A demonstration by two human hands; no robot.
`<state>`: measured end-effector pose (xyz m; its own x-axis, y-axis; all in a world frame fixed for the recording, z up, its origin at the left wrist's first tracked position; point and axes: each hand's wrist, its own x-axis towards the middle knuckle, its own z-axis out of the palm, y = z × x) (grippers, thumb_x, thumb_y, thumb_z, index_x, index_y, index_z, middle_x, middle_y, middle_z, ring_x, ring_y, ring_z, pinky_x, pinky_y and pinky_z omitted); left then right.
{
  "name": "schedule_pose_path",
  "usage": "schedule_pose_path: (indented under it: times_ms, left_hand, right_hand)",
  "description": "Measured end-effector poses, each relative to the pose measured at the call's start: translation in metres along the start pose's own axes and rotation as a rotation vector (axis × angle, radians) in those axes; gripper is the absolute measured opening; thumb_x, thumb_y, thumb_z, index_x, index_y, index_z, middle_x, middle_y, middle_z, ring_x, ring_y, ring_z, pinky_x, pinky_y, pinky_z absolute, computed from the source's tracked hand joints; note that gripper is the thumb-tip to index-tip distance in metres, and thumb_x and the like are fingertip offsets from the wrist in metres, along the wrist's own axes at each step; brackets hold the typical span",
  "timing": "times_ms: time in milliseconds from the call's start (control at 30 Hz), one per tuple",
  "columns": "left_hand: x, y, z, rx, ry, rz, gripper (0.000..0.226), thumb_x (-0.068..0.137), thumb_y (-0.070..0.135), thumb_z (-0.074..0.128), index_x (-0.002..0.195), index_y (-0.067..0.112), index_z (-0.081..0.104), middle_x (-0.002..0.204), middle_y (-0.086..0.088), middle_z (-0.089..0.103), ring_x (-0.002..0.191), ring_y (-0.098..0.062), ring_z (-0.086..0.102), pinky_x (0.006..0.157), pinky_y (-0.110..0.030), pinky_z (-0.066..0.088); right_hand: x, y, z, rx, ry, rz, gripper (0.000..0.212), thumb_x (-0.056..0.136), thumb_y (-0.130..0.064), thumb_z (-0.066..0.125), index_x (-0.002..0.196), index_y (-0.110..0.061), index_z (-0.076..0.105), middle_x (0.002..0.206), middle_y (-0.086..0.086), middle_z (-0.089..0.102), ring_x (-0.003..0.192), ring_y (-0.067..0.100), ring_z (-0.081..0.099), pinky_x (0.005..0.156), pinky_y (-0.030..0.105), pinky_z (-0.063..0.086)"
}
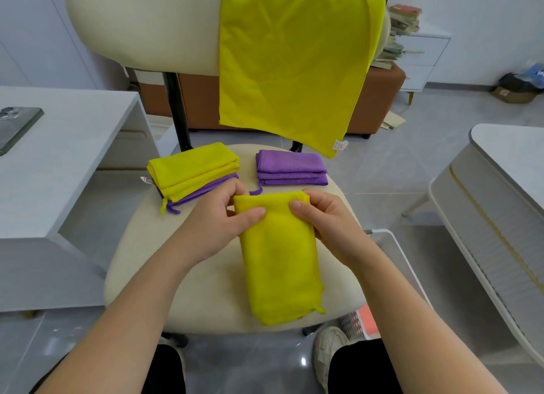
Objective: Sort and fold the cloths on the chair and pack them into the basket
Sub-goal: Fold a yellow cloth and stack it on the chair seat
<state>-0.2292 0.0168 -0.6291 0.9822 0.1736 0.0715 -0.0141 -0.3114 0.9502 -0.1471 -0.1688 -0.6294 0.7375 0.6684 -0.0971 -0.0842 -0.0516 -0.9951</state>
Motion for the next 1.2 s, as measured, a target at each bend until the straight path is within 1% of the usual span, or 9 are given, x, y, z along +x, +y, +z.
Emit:
schedule_pose_path:
  times_ms: [200, 267, 333, 467, 667, 800, 867, 1033, 1200]
  left_hand:
    - [0.004, 0.008, 0.002, -0.352, -0.113, -0.252, 0.036, 0.072, 0.032, 0.075, 0.101, 0.03, 0.054, 0.092, -0.004, 0.061, 0.077, -0.012, 0.058, 0.062, -0.025, 0.05]
    - [0.006, 0.006, 0.006, -0.483, -0.126, -0.434, 0.033, 0.082, 0.044, 0.056, 0.11, 0.025, 0.058, 0.105, -0.014, 0.065, 0.087, -0.02, 0.061, 0.074, -0.035, 0.051]
    - [0.006, 0.001, 0.009, -0.596, -0.242, -0.606, 0.051, 0.084, 0.058, 0.042, 0.112, 0.02, 0.062, 0.096, -0.012, 0.07, 0.084, -0.021, 0.064, 0.077, -0.037, 0.049]
    - [0.003, -0.008, 0.015, -0.514, -0.228, -0.737, 0.032, 0.082, 0.034, 0.06, 0.104, 0.012, 0.063, 0.085, -0.008, 0.071, 0.068, -0.019, 0.068, 0.055, -0.029, 0.057]
    - [0.012, -0.014, 0.008, -0.694, 0.192, -0.681, 0.01, 0.088, 0.017, 0.062, 0.094, 0.009, 0.062, 0.089, -0.007, 0.068, 0.071, -0.017, 0.067, 0.059, -0.03, 0.056]
    - [0.013, -0.012, 0.014, -0.952, 0.291, -0.621, 0.028, 0.093, 0.016, 0.055, 0.119, 0.006, 0.056, 0.114, -0.011, 0.063, 0.101, -0.024, 0.062, 0.079, -0.038, 0.051]
    - [0.012, -0.013, 0.018, -0.889, 0.264, -0.604, 0.035, 0.093, 0.01, 0.053, 0.127, 0.0, 0.052, 0.124, -0.014, 0.06, 0.108, -0.027, 0.059, 0.089, -0.039, 0.047]
    - [0.011, -0.016, 0.021, -0.489, 0.225, -0.524, 0.031, 0.094, 0.008, 0.053, 0.124, 0.014, 0.054, 0.114, -0.006, 0.062, 0.095, -0.018, 0.061, 0.08, -0.031, 0.05]
    - [0.01, -0.016, 0.02, -0.256, 0.148, -0.392, 0.031, 0.096, 0.021, 0.053, 0.126, 0.022, 0.045, 0.121, 0.001, 0.056, 0.106, -0.015, 0.055, 0.086, -0.028, 0.044]
  right_hand:
    - [0.005, -0.002, -0.005, 0.194, -0.2, 0.236, 0.013, 0.085, -0.024, 0.058, 0.096, -0.018, 0.058, 0.092, 0.006, 0.06, 0.08, 0.016, 0.06, 0.067, 0.025, 0.054]
    - [0.007, 0.001, -0.006, 0.235, -0.116, 0.271, 0.007, 0.092, -0.018, 0.057, 0.097, -0.016, 0.061, 0.091, 0.005, 0.064, 0.078, 0.016, 0.063, 0.068, 0.025, 0.055]
    - [0.012, 0.007, -0.01, 0.284, 0.076, 0.275, 0.013, 0.094, -0.016, 0.053, 0.102, -0.014, 0.063, 0.093, 0.006, 0.068, 0.079, 0.017, 0.065, 0.071, 0.027, 0.057]
    - [0.015, 0.016, -0.023, 0.249, 0.331, 0.272, 0.006, 0.093, -0.013, 0.055, 0.093, -0.01, 0.061, 0.09, 0.009, 0.061, 0.073, 0.02, 0.063, 0.061, 0.026, 0.057]
    - [0.009, 0.017, -0.028, 0.202, 0.292, 0.312, 0.016, 0.09, -0.002, 0.055, 0.076, -0.009, 0.053, 0.083, 0.01, 0.055, 0.075, 0.021, 0.058, 0.063, 0.025, 0.058]
    - [0.008, 0.018, -0.026, 0.303, 0.238, 0.352, 0.024, 0.089, 0.008, 0.048, 0.108, -0.006, 0.053, 0.102, 0.016, 0.059, 0.084, 0.024, 0.061, 0.065, 0.029, 0.06]
    - [0.008, 0.015, -0.028, 0.359, 0.185, 0.404, 0.028, 0.09, 0.009, 0.044, 0.113, -0.003, 0.055, 0.112, 0.016, 0.06, 0.09, 0.025, 0.061, 0.068, 0.029, 0.06]
    - [0.006, 0.01, -0.03, 0.328, 0.153, 0.45, 0.021, 0.094, -0.013, 0.054, 0.115, -0.011, 0.055, 0.119, 0.011, 0.061, 0.105, 0.027, 0.061, 0.073, 0.034, 0.059]
    - [0.005, 0.01, -0.032, 0.026, 0.235, 0.306, 0.02, 0.094, -0.026, 0.056, 0.109, -0.014, 0.061, 0.106, 0.006, 0.064, 0.091, 0.017, 0.062, 0.066, 0.027, 0.055]
